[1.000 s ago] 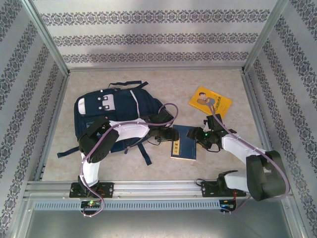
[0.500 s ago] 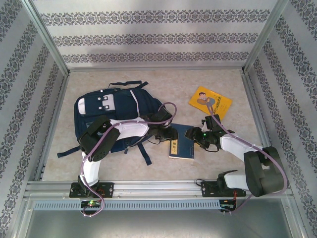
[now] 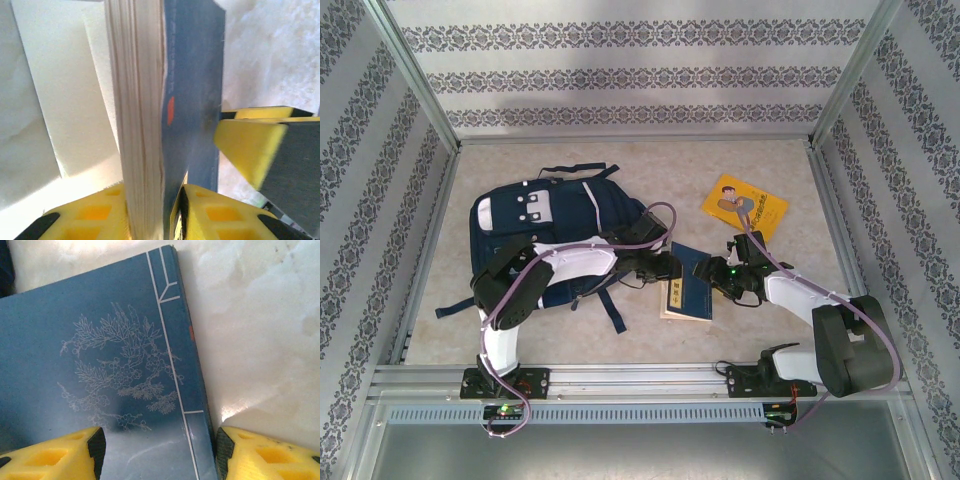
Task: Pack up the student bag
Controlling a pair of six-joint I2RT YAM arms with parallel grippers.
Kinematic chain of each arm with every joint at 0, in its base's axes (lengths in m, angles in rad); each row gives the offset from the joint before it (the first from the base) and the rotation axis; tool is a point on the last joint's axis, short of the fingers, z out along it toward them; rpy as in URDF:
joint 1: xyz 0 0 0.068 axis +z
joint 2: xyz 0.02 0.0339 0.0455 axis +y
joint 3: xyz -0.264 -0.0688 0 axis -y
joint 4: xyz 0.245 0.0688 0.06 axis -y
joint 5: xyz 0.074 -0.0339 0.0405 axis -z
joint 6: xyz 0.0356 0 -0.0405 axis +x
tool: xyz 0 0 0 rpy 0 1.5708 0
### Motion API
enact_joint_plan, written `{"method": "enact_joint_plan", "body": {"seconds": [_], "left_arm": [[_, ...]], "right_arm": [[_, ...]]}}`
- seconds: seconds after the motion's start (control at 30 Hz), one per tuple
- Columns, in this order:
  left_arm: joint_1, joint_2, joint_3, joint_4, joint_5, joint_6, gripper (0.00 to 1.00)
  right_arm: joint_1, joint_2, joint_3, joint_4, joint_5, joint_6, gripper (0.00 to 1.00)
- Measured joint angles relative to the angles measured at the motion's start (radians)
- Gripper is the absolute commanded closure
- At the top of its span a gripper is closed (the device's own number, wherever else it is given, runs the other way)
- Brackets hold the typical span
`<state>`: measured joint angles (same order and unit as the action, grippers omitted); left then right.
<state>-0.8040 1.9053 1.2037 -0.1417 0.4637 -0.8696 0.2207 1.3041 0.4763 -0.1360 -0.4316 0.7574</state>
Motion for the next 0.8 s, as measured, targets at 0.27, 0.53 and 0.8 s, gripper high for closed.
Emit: {"method": "enact_joint_plan", "body": {"seconds": [0.27, 0.53, 0.8], "left_arm": [[0.0, -0.01, -0.013, 0.015, 0.0, 0.004, 0.96], [-0.001, -0.01, -0.02, 0.024, 0.008, 0.004, 1.0], [0.013, -0.066, -0.087, 0.093, 0.046, 0.001, 1.0]], "right_arm": [[0.0, -0.021, -0.009, -0.003, 0.004, 0.0, 0.38], [-0.001, -0.078, -0.014, -0.031, 0.007, 0.004, 0.31], [-0.07, -0.153, -0.017, -0.061, -0.022, -0.005, 0.1]]}}
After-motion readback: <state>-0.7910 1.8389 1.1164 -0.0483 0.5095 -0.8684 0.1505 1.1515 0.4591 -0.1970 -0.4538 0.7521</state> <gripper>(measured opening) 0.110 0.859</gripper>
